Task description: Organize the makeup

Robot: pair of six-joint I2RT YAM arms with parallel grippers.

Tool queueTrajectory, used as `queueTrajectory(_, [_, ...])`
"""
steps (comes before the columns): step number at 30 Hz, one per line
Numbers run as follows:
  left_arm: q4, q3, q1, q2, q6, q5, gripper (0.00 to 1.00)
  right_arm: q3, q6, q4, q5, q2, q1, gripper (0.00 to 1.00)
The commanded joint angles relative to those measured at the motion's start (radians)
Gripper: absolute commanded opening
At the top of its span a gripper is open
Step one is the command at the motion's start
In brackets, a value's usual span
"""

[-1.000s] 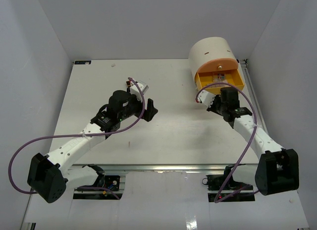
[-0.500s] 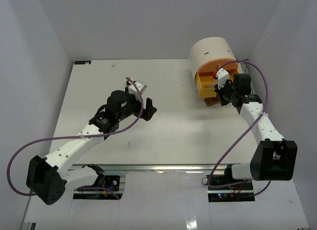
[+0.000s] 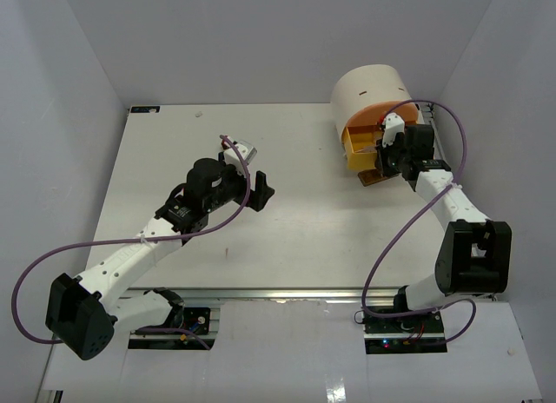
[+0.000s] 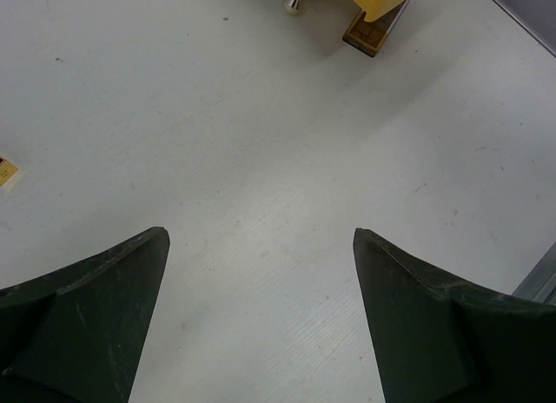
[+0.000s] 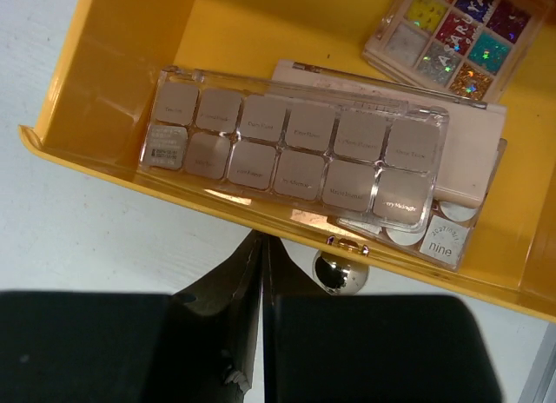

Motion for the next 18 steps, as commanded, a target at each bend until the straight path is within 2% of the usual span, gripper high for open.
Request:
queueTrajectory(1, [0.003, 0.004, 0.007, -0.022, 0.01, -0.008, 0.98, 0.062, 0.074, 0.159, 0.041, 0.009, -0.003, 0.08])
queueTrajectory(13, [0.004, 0.004, 0.01, -0.017, 0.01, -0.006, 0.98, 0.102, 0.039, 0.249, 0.084, 0.077, -0.004, 0.11])
queueTrajectory(18, [0.003, 0.004, 0.011, -0.02, 0.015, -0.016, 0.98, 0.147, -0.09, 0.102, 0.021, 0.066, -0.003, 0.12])
